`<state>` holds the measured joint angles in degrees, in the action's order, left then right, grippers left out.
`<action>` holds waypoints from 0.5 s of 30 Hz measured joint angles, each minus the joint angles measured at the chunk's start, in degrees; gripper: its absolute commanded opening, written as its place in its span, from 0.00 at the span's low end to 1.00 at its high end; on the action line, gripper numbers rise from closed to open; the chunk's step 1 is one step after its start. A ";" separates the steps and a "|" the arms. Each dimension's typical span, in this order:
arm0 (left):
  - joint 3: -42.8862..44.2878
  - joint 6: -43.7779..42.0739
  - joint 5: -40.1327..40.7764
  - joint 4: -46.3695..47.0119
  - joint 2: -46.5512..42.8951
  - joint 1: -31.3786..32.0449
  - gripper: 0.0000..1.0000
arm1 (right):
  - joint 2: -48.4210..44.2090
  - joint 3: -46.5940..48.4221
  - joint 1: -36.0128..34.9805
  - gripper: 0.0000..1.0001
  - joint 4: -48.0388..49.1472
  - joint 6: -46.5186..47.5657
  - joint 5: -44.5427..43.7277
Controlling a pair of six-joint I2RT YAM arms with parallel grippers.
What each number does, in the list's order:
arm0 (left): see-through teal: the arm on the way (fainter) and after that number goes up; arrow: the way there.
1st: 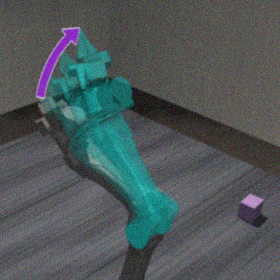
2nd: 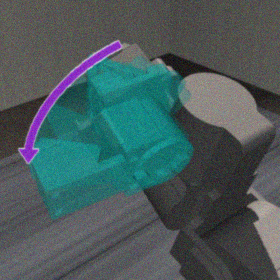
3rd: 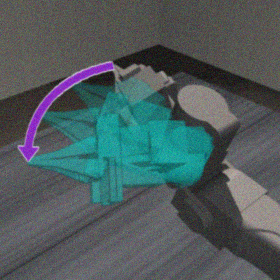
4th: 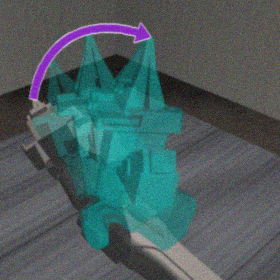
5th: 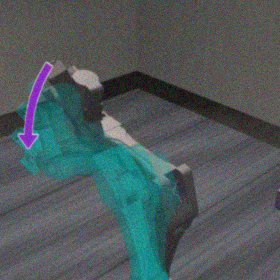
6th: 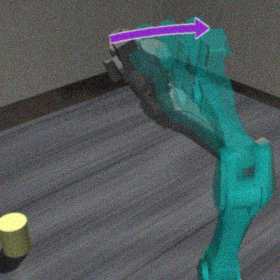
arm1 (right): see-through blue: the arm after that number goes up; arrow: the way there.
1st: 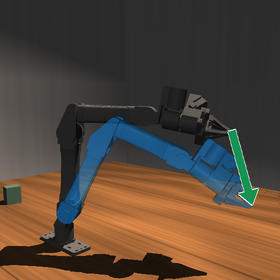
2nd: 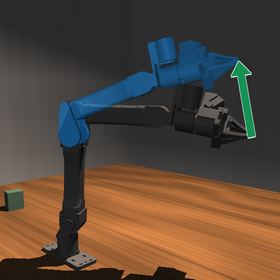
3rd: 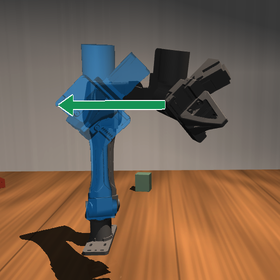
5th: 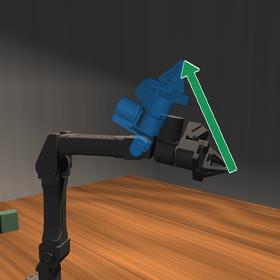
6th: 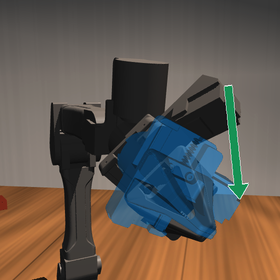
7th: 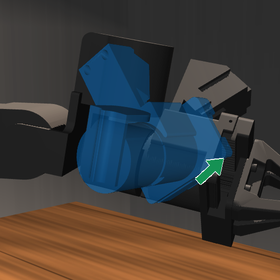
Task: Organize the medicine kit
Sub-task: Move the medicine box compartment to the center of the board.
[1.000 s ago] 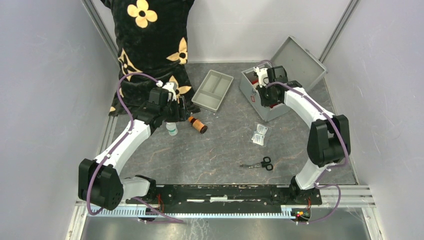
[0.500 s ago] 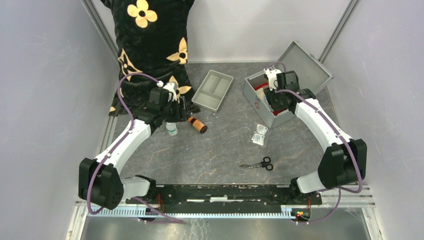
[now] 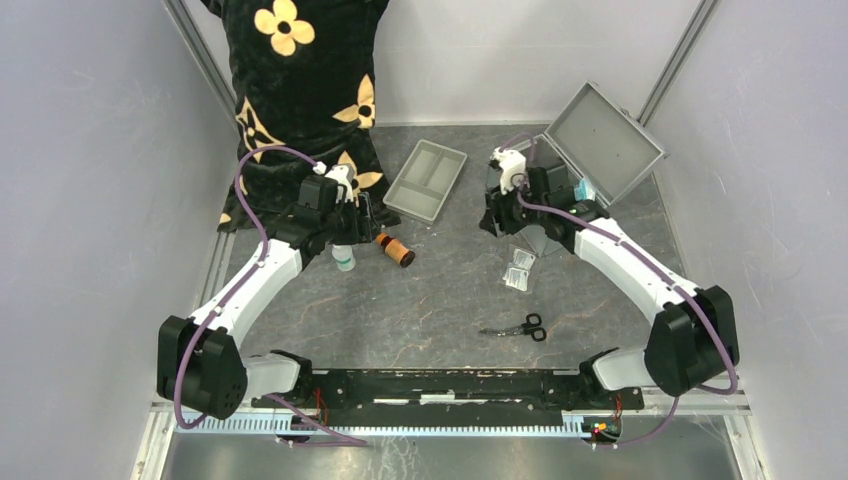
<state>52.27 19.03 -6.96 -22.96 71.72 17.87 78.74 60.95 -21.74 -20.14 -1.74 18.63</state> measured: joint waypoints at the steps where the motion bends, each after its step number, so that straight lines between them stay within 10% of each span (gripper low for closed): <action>1: -0.09 0.00 0.33 0.15 0.00 0.00 0.70 | 0.39 -0.57 -1.46 0.47 0.79 -0.79 0.70; 15: -0.59 0.00 0.98 0.85 -2.23 0.00 0.70 | 23.74 8.28 -9.33 0.29 16.92 -11.13 -4.74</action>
<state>51.68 19.03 -5.98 -22.11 69.49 17.87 102.48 69.23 -31.07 -3.22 -12.86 13.89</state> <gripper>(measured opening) 0.698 0.326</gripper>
